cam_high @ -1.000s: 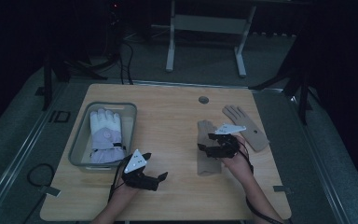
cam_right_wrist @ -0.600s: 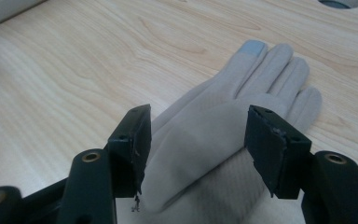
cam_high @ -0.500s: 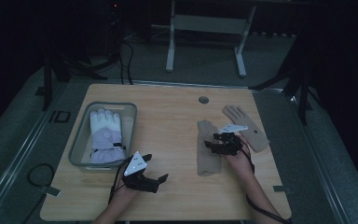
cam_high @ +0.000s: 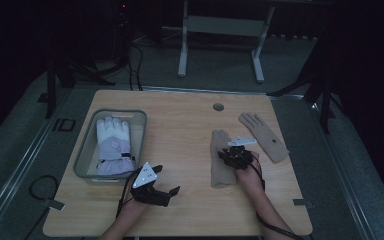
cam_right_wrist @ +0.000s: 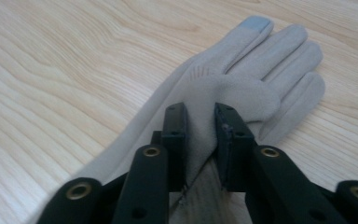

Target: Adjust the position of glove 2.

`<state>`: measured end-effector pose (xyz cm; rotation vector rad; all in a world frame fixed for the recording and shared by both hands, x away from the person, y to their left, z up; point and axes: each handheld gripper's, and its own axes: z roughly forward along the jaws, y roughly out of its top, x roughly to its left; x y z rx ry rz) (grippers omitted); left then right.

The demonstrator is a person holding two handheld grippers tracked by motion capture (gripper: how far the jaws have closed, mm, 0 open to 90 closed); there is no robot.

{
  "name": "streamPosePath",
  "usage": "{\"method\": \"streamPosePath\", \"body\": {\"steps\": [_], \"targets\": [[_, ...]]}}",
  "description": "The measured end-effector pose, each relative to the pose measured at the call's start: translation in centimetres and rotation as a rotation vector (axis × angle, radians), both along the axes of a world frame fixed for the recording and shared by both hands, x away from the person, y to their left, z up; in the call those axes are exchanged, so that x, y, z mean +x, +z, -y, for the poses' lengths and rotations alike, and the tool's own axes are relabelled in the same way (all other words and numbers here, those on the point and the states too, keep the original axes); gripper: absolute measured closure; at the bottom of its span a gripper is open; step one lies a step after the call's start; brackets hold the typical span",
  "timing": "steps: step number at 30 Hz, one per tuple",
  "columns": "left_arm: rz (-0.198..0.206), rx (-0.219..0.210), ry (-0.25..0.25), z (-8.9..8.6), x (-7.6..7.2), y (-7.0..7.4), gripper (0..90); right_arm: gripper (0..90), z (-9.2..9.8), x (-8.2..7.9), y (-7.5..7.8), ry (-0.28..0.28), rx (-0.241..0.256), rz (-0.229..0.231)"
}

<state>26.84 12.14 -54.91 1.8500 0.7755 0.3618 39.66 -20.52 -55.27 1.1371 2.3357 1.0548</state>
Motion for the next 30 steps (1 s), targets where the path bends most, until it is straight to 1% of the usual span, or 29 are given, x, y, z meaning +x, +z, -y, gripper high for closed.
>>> {"method": "streamPosePath", "body": {"steps": [1, 2, 4, 5, 7, 8, 10, 12, 14, 15, 17, 19, 20, 21, 22, 24, 25, 26, 27, 28, 29, 30], "targets": [[-0.002, -0.002, 0.000, 0.0, 0.0, 0.0, 2.3, 76.7, -0.2, 0.0, 0.2, 0.002, 0.014, -0.014], [-0.002, -0.004, 0.002, 0.0, 0.0, 0.0, 2.3, 77.1, -0.3, -0.1, 0.4, -0.005, 0.026, -0.012], [-0.004, -0.008, 0.002, 0.0, 0.1, 0.0, 2.3, 77.3, -0.7, -0.3, 1.1, -0.013, 0.052, -0.024], [-0.003, -0.008, 0.001, 0.0, 0.1, 0.0, 2.3, 77.5, -1.0, -0.5, 1.6, -0.029, 0.065, -0.017], [-0.001, -0.005, -0.001, 0.1, 0.1, 0.0, 2.3, 77.5, -1.6, -1.0, 2.5, -0.040, 0.086, -0.010], [0.001, -0.005, -0.001, 0.1, 0.0, 0.0, 2.3, 77.5, -2.1, -1.3, 3.1, -0.036, 0.090, 0.003], [0.005, -0.003, -0.002, 0.1, 0.0, 0.1, 2.3, 77.5, -2.8, -1.7, 3.9, -0.043, 0.081, 0.027], [0.007, -0.007, -0.002, 0.1, -0.1, 0.1, 2.3, 77.5, -3.3, -2.2, 4.8, -0.062, 0.111, 0.031], [0.006, -0.005, 0.000, 0.1, -0.1, 0.2, 2.3, 77.4, -3.6, -2.6, 5.2, -0.070, 0.130, 0.040], [0.006, -0.008, 0.000, 0.1, -0.1, 0.2, 2.3, 77.5, -3.9, -2.7, 5.3, -0.075, 0.141, 0.037], [0.005, -0.008, 0.000, 0.1, -0.1, 0.2, 2.3, 77.4, -4.3, -3.0, 5.1, -0.086, 0.157, 0.033], [0.006, -0.010, 0.001, 0.0, -0.1, 0.2, 2.3, 77.3, -5.1, -3.0, 4.4, -0.093, 0.140, 0.032], [0.006, -0.010, 0.001, 0.0, -0.1, 0.2, 2.3, 77.3, -5.1, -3.0, 4.4, -0.093, 0.140, 0.032], [0.004, -0.009, -0.001, 0.0, -0.1, 0.1, 2.3, 77.0, -5.7, -2.7, 3.3, -0.085, 0.115, 0.015], [0.005, -0.007, -0.001, 0.0, -0.1, 0.1, 2.3, 76.8, -5.8, -2.7, 3.1, -0.085, 0.112, 0.008], [0.000, -0.009, -0.004, 0.0, -0.1, 0.1, 2.3, 75.5, -6.3, -2.4, 2.1, -0.079, 0.093, -0.011], [0.000, -0.007, -0.005, 0.0, -0.1, 0.0, 2.3, 73.8, -6.4, -2.3, 1.7, -0.083, 0.078, -0.014], [0.000, -0.006, -0.005, 0.0, -0.1, 0.0, 2.3, 70.0, -6.6, -2.1, 1.2, -0.067, 0.063, -0.033], [0.000, -0.006, -0.005, 0.0, -0.1, 0.0, 2.3, 67.2, -6.7, -2.1, 0.9, -0.061, 0.057, -0.040], [0.001, -0.007, -0.007, 0.0, -0.1, 0.0, 2.3, 67.2, -6.7, -2.1, 0.9, -0.061, 0.057, -0.040], [0.000, -0.006, -0.011, 0.1, -0.1, 0.0, 2.3, 62.7, -6.8, -2.0, 0.4, -0.064, 0.035, -0.035], [0.000, -0.005, -0.015, 0.1, -0.1, 0.0, 2.3, 56.4, -6.9, -1.9, -0.1, -0.044, 0.023, -0.045]]}}
